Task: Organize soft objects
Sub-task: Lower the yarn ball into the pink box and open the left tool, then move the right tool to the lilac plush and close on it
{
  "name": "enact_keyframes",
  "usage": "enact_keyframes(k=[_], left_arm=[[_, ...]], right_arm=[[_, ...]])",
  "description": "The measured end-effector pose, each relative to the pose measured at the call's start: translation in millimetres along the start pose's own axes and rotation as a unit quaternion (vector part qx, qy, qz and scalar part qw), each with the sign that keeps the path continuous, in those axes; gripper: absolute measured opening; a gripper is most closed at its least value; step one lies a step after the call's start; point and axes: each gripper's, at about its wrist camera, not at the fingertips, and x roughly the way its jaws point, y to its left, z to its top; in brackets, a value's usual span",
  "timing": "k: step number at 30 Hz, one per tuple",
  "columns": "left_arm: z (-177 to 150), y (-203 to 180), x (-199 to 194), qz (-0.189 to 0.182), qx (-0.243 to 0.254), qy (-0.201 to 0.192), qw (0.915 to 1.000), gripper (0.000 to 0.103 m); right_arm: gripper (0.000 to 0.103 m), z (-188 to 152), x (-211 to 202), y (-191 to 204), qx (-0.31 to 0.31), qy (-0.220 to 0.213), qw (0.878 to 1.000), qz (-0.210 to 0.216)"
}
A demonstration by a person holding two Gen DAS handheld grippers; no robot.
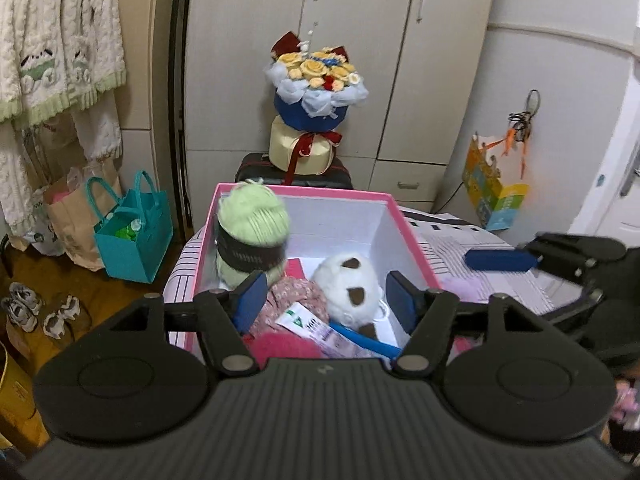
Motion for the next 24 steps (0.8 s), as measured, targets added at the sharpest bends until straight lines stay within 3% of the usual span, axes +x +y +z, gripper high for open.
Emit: enact_keyframes(k=[11,19,24], left_arm=[[-16.9,-53.3,-54.0,-0.032,0.048,-0.009,0.9983,0.065],[-24.6,-114.4,-60.6,-0.098,0.086,0.008,0.9914,0.065],[-24.3,-146.7,-58.1,-0.116,0.098,-0.019,0.9882,0.065]], right_arm=[[0.077,-22.8,-85.3,-26.3,0.02,-0.034,0.999,-0.036],[0.078,-50.3,-126.6,-51.0,0.023,-0.036,0.998,-0.053],[0.078,-58.6,-140.2,-68.6,0.039,-0.039,0.997,-0.061]])
